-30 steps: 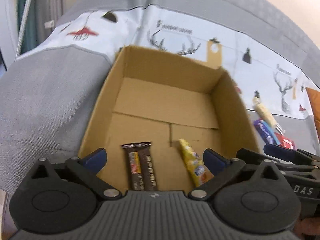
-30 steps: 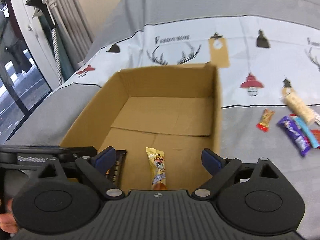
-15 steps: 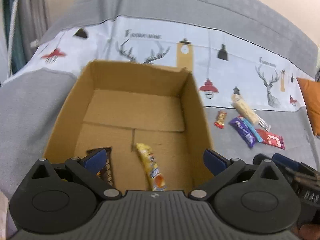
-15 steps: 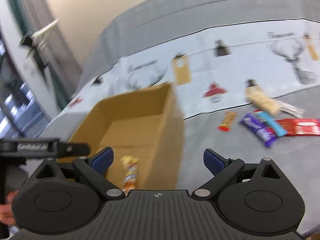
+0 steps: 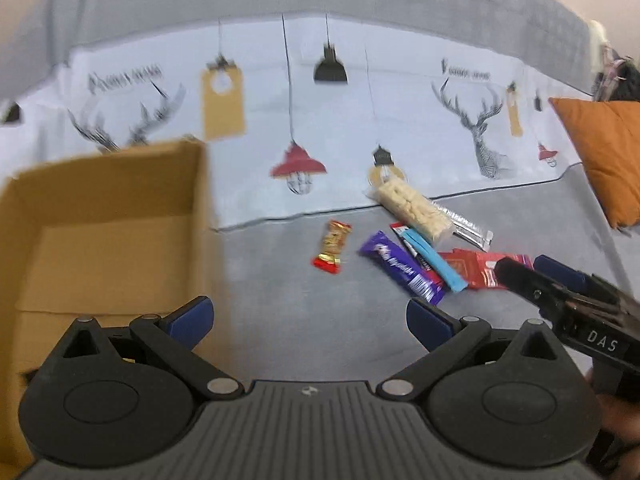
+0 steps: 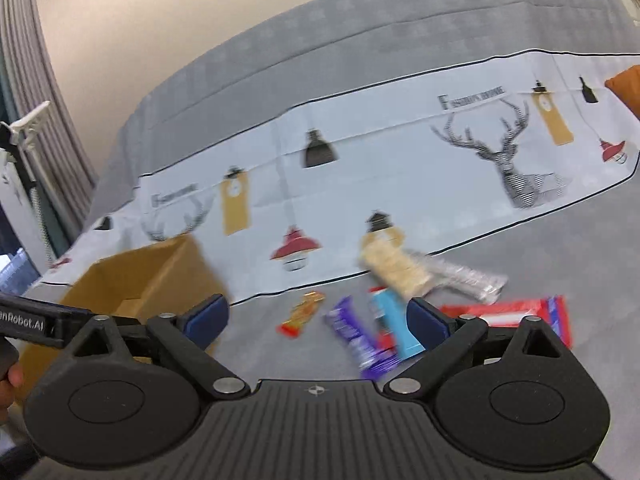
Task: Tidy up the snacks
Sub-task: 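Grasp the purple candy bar with left tool while right tool grasps blue stick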
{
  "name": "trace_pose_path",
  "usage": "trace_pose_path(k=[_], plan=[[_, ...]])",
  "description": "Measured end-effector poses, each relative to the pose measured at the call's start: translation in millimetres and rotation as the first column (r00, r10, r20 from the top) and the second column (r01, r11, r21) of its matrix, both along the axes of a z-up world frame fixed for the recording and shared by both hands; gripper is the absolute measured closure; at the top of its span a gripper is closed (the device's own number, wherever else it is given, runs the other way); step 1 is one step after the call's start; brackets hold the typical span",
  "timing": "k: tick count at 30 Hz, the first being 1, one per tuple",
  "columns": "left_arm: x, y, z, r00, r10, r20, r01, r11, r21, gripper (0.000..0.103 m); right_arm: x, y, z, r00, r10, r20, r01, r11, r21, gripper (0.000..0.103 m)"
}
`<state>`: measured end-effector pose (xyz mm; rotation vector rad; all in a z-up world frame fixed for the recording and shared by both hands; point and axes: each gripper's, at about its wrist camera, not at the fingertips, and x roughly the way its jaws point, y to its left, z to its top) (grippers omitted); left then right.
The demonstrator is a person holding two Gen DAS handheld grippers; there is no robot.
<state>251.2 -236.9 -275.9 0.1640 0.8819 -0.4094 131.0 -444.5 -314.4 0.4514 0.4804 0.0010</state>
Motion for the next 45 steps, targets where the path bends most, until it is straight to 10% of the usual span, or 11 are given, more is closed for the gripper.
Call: trace_pose_path(k=[7,17,22,29,31,42,45], plan=[[50,-68,-57,0.996,-0.023,-0.085,0.022,1.0,-0.013,0.025,39,-37,-52,0.981,-0.086,-0.172,0.095,0.994,0.05,0.065],[98,-99,-121,0.965,0.002,-0.261,-0.05,0.983,-0.177,0.044,63,-38,-74,0.978,-0.014,-0.208,0.05,0.985,0.164,0.074],[98,-94,-123,0.97,0.001,-0.241,-0.031,0.992,-0.121,0.086,80,-18,-82,0.963,0.011,-0.27,-0.002,0.999,0.032,0.074],[82,-66,-118,0.968,-0.033,-0.249,0.02,0.998,-0.056,0.086,86,-13,-90,0.96,0.003,-0.281,-0.02,0.998,-0.058,0.079],[75,-60,-117,0.967,-0.034,-0.252,0.023,0.999,-0.046,0.086,87,-2,-89,0.959,0.002,-0.283,-0.043,0.989,-0.138,0.103],[43,-30,-118,0.959,-0.052,-0.279,0.032,0.997,-0.076,0.084,60,-2,-80,0.957,0.041,-0.287,-0.059,0.997,-0.055,0.099],[46,-29,-119,0.958,-0.052,-0.281,0.025,0.995,-0.099,0.08,62,-7,-71,0.97,0.037,-0.241,-0.05,0.997,-0.051,0.071]])
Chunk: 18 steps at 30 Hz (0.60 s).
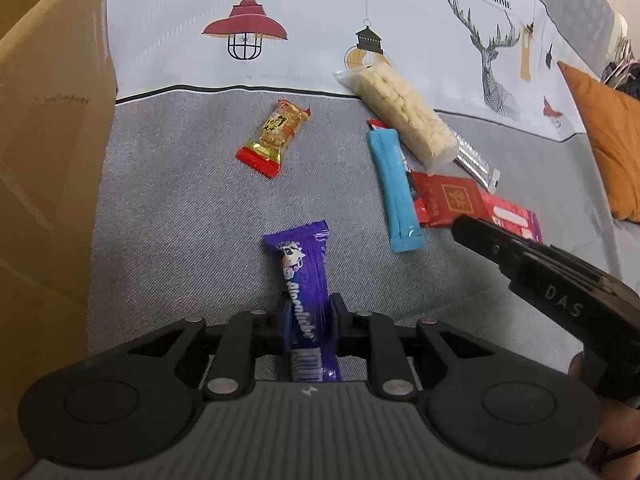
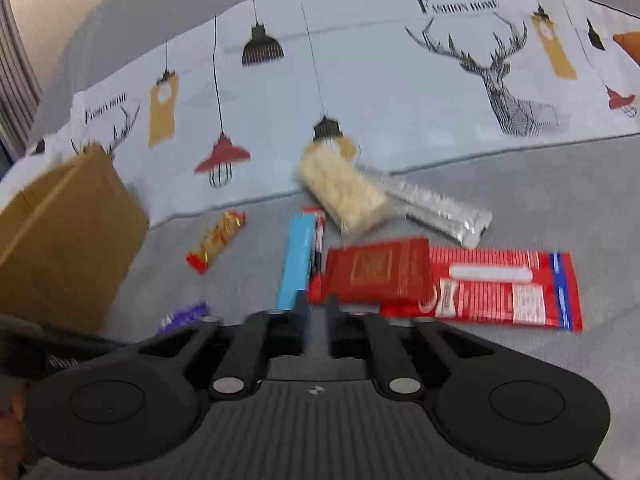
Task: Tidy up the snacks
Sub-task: 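Grasp the purple candy bar with left tool while right tool grasps blue stick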
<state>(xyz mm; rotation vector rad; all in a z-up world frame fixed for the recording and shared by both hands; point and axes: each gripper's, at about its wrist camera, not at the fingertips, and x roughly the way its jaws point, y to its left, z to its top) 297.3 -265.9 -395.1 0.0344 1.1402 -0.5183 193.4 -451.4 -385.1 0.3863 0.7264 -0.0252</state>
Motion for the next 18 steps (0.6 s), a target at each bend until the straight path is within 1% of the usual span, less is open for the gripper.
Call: trace_pose_path(k=[1,3,5,6,7,8,9,10,11,13,16,18], plan=[[0,-1,0,1.0,0.0,0.004,0.0,1.0,-0.003,0.079,2,-1,1,1.0,0.004,0.004,-0.004,1.0,-0.001,0.06],[2,-5,-1,1.0,-0.005,0.014,0.004,1.0,0.005,0.079,8,0,2,1.0,0.009,0.005,-0.008,0.999,-0.033,0.054],[5,-9,-1,1.0,-0.007,0.018,0.007,1.0,0.009,0.076,14,3,-4,1.0,0.023,-0.007,-0.023,0.998,-0.062,0.054],[6,-10,-1,1.0,-0.008,0.019,0.008,1.0,0.006,0.074,18,4,-9,0.999,0.026,-0.027,-0.027,0.997,-0.067,0.054],[7,-12,-2,1.0,-0.011,0.022,0.011,1.0,0.009,0.074,21,6,-17,0.998,0.032,-0.055,-0.036,0.997,-0.065,0.052],[7,-13,-2,1.0,-0.016,0.027,0.016,1.0,0.019,0.076,23,9,-22,0.997,0.036,-0.064,-0.04,0.997,-0.066,0.052],[6,-14,-2,0.999,-0.025,0.034,0.023,0.999,0.039,0.085,21,12,-22,0.998,0.037,-0.045,-0.041,0.995,-0.086,0.065],[5,-16,-2,0.998,-0.037,0.046,0.034,0.997,0.063,0.087,21,14,-22,0.998,0.047,-0.048,-0.052,0.995,-0.091,0.099],[4,-16,-1,0.998,-0.049,0.051,0.045,0.996,0.074,0.088,21,15,-22,0.997,0.06,-0.057,-0.065,0.994,-0.085,0.103],[3,-15,1,0.998,-0.051,0.048,0.046,0.994,0.095,0.088,19,11,-22,0.996,0.061,-0.066,-0.063,0.997,-0.04,0.103],[-4,-16,7,0.994,-0.065,0.087,0.05,0.985,0.163,0.088,14,10,-17,0.997,0.062,-0.055,-0.063,0.998,0.0,0.103],[-8,-14,9,0.994,-0.071,0.088,0.055,0.984,0.168,0.088,11,12,-12,0.996,0.074,-0.046,-0.073,0.997,0.02,0.103]])
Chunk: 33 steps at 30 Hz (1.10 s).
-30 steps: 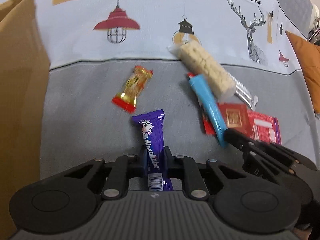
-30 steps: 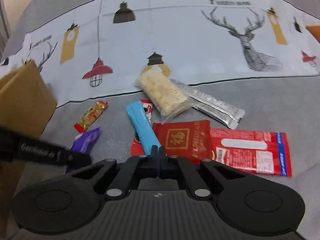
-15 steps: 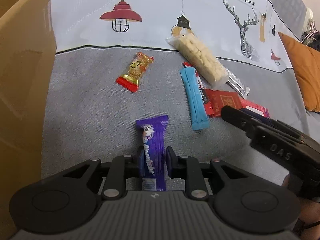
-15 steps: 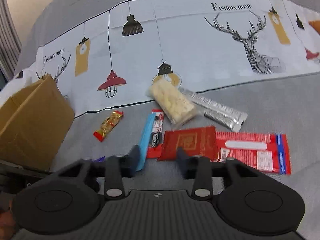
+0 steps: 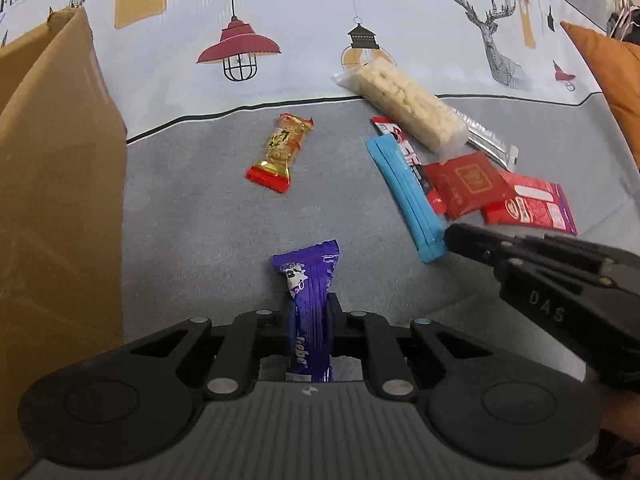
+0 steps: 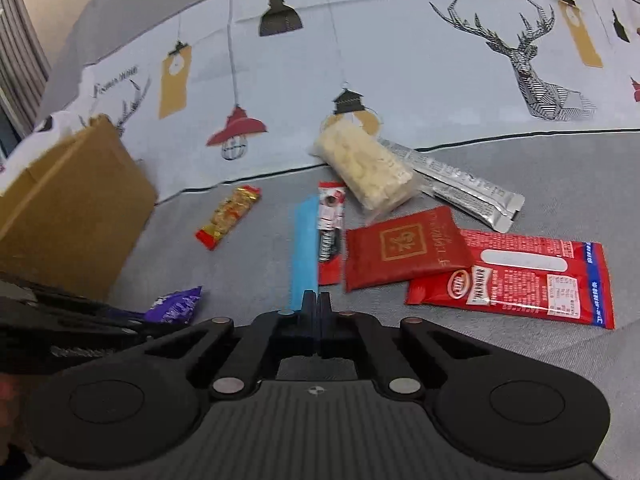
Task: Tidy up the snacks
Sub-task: 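Grasp the purple candy bar with left tool while right tool grasps blue stick, then carry the purple bar and blue stick over the box and lower them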
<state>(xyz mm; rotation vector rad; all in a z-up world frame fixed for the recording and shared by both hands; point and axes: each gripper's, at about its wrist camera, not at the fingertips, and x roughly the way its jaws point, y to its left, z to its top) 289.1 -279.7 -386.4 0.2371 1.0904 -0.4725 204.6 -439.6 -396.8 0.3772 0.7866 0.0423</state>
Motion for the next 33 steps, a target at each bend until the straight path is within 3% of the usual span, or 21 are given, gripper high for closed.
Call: trace_pose_path(k=[3,5,8,9,10,11,12,13,14,21,27,33], plan=[[-5,3,-1,1.0,-0.003,0.007,0.003,0.999,0.038,0.087,-2,10,7,0.998,0.054,0.024,-0.054,0.999,0.002,0.102],[-8,7,-4,1.0,-0.002,0.014,0.001,0.999,0.051,0.085,0,20,9,0.998,0.056,0.035,-0.054,0.997,-0.062,0.094],[-10,10,-5,0.999,0.013,0.05,-0.017,0.996,0.085,0.068,6,25,1,0.999,0.04,0.025,-0.037,0.993,-0.112,0.057],[-11,9,-6,0.997,-0.003,0.076,-0.005,0.994,0.109,0.068,9,27,-5,1.0,0.004,0.018,-0.002,0.989,-0.15,0.043],[-12,9,-8,0.996,-0.022,0.086,0.012,0.994,0.113,0.074,11,27,-10,1.0,-0.013,0.011,0.015,0.986,-0.165,0.042],[-13,10,-8,0.996,-0.038,0.083,0.03,0.994,0.101,0.082,12,29,-13,0.999,-0.016,0.03,0.021,0.984,-0.176,0.042],[-13,10,-8,0.997,-0.044,0.068,0.038,0.995,0.089,0.088,13,33,-14,0.999,-0.018,0.032,0.024,0.98,-0.196,0.054],[-13,11,-6,0.998,-0.034,0.054,0.029,0.995,0.091,0.089,15,36,-13,0.999,-0.015,0.03,0.021,0.975,-0.223,0.085],[-12,12,-4,0.999,-0.022,0.036,0.019,0.996,0.087,0.089,15,37,-12,0.999,-0.014,0.03,0.021,0.971,-0.239,0.085],[-32,23,30,0.999,-0.009,0.031,0.008,0.999,0.034,0.089,-2,23,-4,0.995,-0.1,0.007,0.101,0.991,-0.091,0.087],[-59,39,68,0.998,0.002,0.065,-0.001,1.0,-0.013,0.089,-39,43,33,0.995,-0.092,0.045,0.09,0.995,0.04,0.087],[-83,66,100,0.992,0.026,0.12,-0.021,0.999,-0.041,0.089,-60,70,69,0.992,-0.034,0.118,0.041,0.998,-0.057,0.087]])
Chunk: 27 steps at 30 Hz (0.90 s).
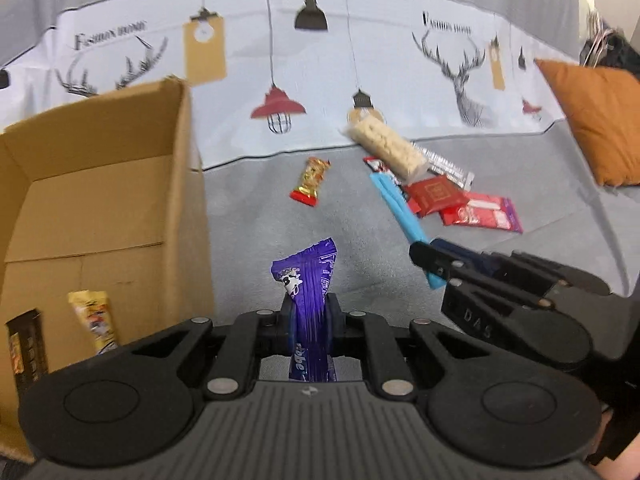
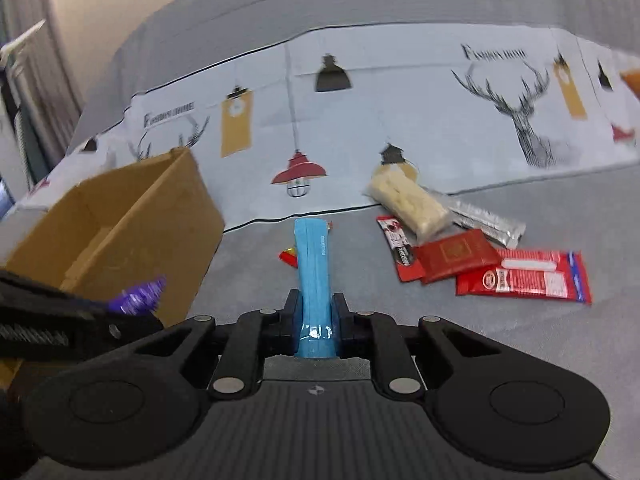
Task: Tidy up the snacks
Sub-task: 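Carry the purple bar and blue stick over the box and lower them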
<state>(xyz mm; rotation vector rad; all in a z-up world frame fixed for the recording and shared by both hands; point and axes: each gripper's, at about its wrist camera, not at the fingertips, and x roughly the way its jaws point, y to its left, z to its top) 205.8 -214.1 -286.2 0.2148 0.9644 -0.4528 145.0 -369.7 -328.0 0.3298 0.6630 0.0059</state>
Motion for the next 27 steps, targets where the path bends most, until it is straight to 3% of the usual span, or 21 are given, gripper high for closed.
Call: trace_pose_path(k=[8,14,17,22,27], plan=[[-21,60,40,0.999,0.032,0.042,-0.029,0.996,-0.085,0.089,-44,45,49,0.999,-0.006,0.054,0.007,1.0,-0.011,0.087],[-31,122,93,0.982,0.103,0.161,-0.08,0.987,-0.139,0.089,-46,104,115,0.98,0.084,0.179,-0.085,0.996,-0.003,0.087],[-44,154,131,0.958,0.15,0.245,-0.105,0.977,-0.185,0.089,-46,133,152,0.958,0.134,0.255,-0.137,0.991,-0.008,0.087],[-70,195,185,0.898,0.216,0.382,-0.123,0.959,-0.255,0.089,-49,170,210,0.905,0.2,0.375,-0.203,0.979,-0.034,0.087],[-77,218,198,0.875,0.266,0.405,-0.154,0.945,-0.287,0.089,-46,196,238,0.866,0.274,0.419,-0.268,0.961,-0.073,0.087]])
